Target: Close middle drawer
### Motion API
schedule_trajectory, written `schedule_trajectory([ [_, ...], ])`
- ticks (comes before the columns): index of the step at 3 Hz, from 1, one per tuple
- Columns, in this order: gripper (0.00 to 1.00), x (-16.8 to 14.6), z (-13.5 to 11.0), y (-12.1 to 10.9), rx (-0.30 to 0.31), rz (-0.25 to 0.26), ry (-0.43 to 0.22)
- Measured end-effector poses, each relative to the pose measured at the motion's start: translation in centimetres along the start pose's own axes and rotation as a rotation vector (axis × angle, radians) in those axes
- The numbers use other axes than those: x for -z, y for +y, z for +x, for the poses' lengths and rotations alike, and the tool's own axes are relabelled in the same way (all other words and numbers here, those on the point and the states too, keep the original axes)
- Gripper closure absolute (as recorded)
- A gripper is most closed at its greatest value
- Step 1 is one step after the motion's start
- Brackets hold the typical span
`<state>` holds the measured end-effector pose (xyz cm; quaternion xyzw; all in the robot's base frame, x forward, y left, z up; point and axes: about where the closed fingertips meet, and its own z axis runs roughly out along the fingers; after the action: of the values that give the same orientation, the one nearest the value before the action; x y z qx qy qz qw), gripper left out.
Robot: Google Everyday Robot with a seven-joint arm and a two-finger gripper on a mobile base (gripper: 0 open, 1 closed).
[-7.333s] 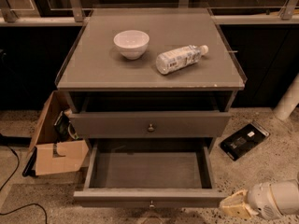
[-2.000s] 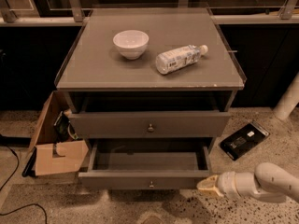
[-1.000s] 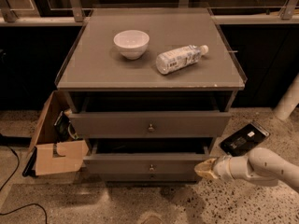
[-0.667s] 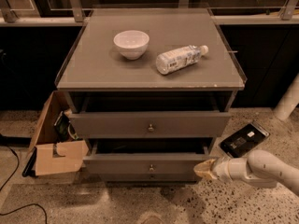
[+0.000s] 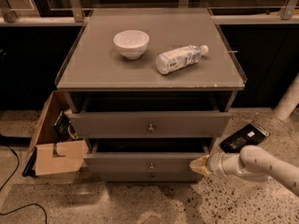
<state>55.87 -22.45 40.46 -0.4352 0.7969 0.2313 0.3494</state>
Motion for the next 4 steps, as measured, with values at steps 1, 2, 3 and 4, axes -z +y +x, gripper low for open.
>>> schedule_trajectory([
  [1,1.00,-1.3,-1.6,-1.8,0.042,0.012,0.006],
  [2,0.97,-2.1,-2.9,-3.3,0.074,0.019,0.007],
  [3,0.73,-2.1,-2.9,-3.3,0.074,0.019,0.007],
  [4,0.43,-2.1,-2.9,-3.3,0.074,0.018,0.007],
])
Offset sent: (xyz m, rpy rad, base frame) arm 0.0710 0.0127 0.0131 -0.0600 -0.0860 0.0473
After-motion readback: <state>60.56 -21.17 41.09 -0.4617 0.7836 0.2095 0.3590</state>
